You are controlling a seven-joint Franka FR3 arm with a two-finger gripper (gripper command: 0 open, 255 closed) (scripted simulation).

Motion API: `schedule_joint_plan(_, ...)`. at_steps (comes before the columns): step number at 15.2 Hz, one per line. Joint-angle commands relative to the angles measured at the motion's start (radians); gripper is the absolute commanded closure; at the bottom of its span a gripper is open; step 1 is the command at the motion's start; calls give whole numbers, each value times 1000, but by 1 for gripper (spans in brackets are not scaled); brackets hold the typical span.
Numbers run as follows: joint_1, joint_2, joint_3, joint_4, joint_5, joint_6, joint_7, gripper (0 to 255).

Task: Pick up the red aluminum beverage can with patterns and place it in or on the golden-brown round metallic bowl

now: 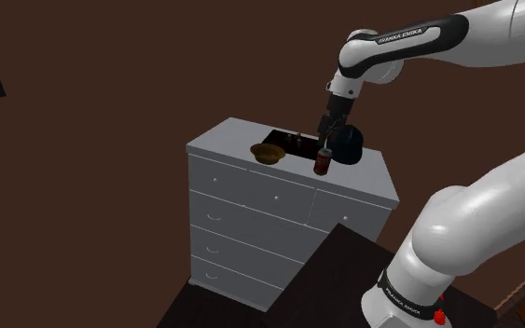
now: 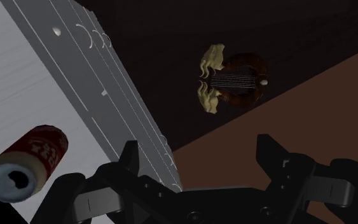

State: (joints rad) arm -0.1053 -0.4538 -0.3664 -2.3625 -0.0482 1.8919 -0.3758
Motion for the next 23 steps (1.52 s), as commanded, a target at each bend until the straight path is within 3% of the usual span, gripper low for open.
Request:
schedule_joint_plan(1, -4, 67, -44, 37, 4, 26, -55, 0)
schedule_joint_plan(10, -22, 399, -200, 239, 126, 106, -312, 0)
schedule_joint_plan(16, -88, 644, -240, 422, 268, 102, -483, 0)
schedule_joint_plan(23, -91, 679, -227, 366, 299, 186, -503, 0)
